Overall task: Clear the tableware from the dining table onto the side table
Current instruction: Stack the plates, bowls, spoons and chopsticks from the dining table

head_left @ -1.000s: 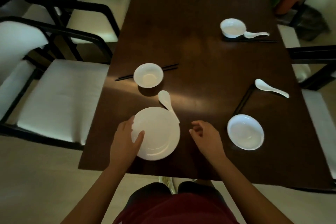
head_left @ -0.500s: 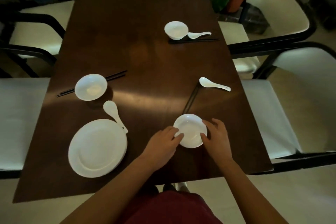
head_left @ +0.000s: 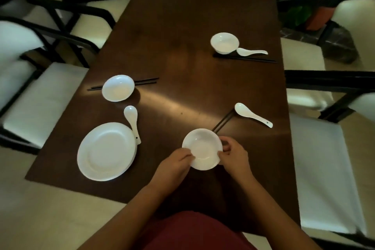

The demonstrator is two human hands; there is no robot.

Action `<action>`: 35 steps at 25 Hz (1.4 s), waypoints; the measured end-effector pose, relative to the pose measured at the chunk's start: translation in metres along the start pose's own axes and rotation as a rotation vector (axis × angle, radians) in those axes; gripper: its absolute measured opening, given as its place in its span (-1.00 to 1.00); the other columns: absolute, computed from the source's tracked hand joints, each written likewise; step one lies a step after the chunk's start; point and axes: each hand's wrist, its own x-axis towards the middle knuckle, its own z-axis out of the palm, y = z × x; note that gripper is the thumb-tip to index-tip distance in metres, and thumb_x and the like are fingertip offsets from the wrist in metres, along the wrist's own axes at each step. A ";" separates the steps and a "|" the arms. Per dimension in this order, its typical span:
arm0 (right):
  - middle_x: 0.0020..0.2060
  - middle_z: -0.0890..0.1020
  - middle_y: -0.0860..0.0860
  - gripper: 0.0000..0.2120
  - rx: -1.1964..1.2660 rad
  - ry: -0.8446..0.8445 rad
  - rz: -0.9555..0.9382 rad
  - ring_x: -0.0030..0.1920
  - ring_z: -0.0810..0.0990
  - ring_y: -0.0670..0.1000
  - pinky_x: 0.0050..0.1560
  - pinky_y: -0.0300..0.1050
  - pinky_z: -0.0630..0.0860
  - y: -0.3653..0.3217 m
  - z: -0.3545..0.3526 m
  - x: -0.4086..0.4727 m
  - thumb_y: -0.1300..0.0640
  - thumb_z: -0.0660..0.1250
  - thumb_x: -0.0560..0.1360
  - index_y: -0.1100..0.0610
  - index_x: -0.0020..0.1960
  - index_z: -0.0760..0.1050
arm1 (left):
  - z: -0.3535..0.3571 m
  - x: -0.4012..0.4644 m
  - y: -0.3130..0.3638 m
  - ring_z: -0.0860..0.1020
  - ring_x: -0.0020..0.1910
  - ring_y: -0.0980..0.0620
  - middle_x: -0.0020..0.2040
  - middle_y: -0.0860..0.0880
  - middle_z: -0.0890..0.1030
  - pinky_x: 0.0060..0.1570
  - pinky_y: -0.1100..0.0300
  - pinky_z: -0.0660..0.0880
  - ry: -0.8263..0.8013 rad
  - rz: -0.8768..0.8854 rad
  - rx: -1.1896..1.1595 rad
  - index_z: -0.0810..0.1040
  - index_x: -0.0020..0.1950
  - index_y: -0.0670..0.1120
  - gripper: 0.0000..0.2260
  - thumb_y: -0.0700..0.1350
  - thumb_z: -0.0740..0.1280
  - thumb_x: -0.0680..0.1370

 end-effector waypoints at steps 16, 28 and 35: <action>0.02 0.60 -0.01 -0.64 0.105 -0.242 -0.118 0.02 0.59 0.01 0.00 0.03 0.62 -0.127 0.142 0.014 0.25 0.34 0.46 0.02 0.23 0.48 | -0.120 -0.052 -0.119 0.63 -0.15 -0.03 -0.08 -0.10 0.64 -0.17 0.08 0.63 0.371 -1.062 -0.632 0.60 0.07 -0.12 -0.80 -0.28 0.38 0.46; -0.17 0.55 -0.07 -0.65 0.004 -0.154 0.046 -0.16 0.58 -0.05 -0.02 -0.03 0.63 -0.147 0.235 -0.015 0.21 0.37 0.45 0.00 0.22 0.50 | -0.141 -0.111 -0.212 0.60 -0.23 0.07 -0.18 0.01 0.58 -0.37 0.36 0.57 0.134 -1.048 -0.730 0.54 0.03 -0.04 -0.79 -0.29 0.37 0.46; 0.00 0.61 0.11 -0.70 0.371 0.126 0.205 -0.13 0.63 0.05 -0.06 -0.03 0.63 -0.198 0.211 0.065 0.18 0.38 0.46 0.17 0.18 0.50 | -0.136 -0.110 -0.210 0.60 -0.16 0.01 -0.12 -0.04 0.58 -0.42 0.39 0.52 0.151 -1.106 -0.861 0.54 0.01 -0.01 -0.80 -0.27 0.36 0.47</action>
